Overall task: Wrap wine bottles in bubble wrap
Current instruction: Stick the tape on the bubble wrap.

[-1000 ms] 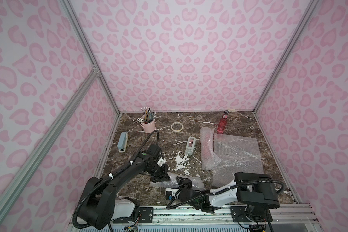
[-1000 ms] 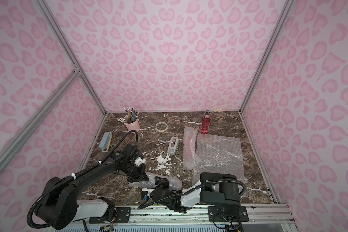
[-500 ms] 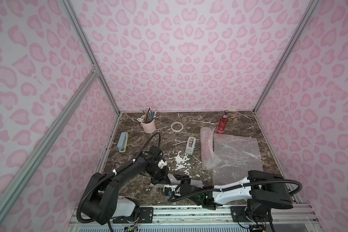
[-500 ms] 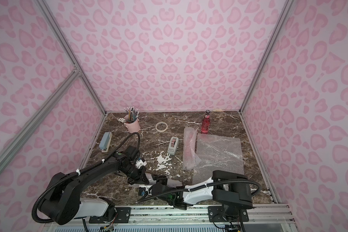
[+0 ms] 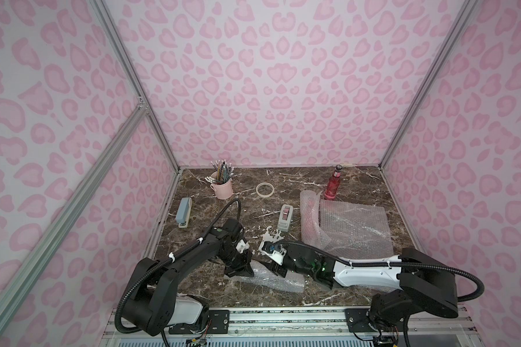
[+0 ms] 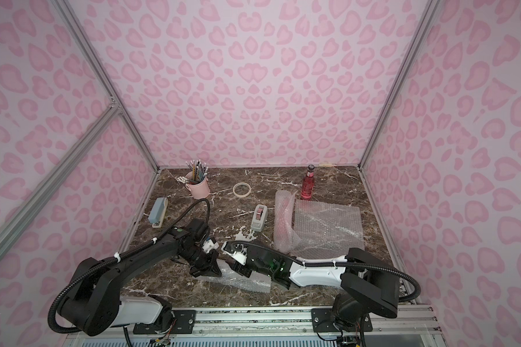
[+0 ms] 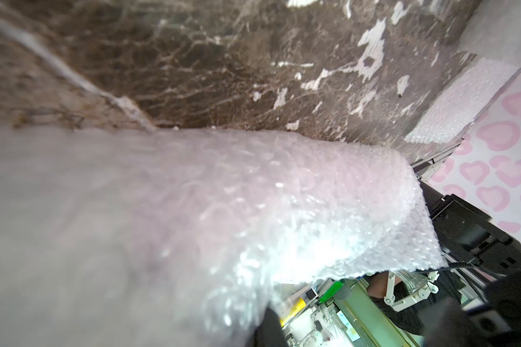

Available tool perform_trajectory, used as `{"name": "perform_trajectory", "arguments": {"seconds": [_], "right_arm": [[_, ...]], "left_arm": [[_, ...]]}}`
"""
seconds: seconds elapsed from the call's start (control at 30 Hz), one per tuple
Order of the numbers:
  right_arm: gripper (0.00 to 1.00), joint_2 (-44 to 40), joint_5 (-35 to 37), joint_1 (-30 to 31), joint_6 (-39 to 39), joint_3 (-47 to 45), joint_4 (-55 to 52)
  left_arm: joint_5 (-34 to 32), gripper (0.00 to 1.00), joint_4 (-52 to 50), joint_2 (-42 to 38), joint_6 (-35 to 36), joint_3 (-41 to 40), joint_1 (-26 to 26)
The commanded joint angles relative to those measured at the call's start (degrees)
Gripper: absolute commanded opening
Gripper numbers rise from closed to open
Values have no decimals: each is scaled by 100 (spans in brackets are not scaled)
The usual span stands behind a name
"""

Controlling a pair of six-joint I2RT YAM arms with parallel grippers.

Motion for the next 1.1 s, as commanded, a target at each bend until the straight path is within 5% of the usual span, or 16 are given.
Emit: {"name": "perform_trajectory", "arguments": {"seconds": [0.0, 0.5, 1.07], "right_arm": [[56, 196, -1110, -182, 1340, 85, 472], [55, 941, -1628, -123, 1442, 195, 660], [46, 1335, -1242, -219, 1647, 438, 173]], "left_arm": [[-534, 2, 53, -25, 43, 25, 14], [-483, 2, 159, 46, 40, 5, 17], [-465, 2, 211, -39, -35, -137, 14]]}}
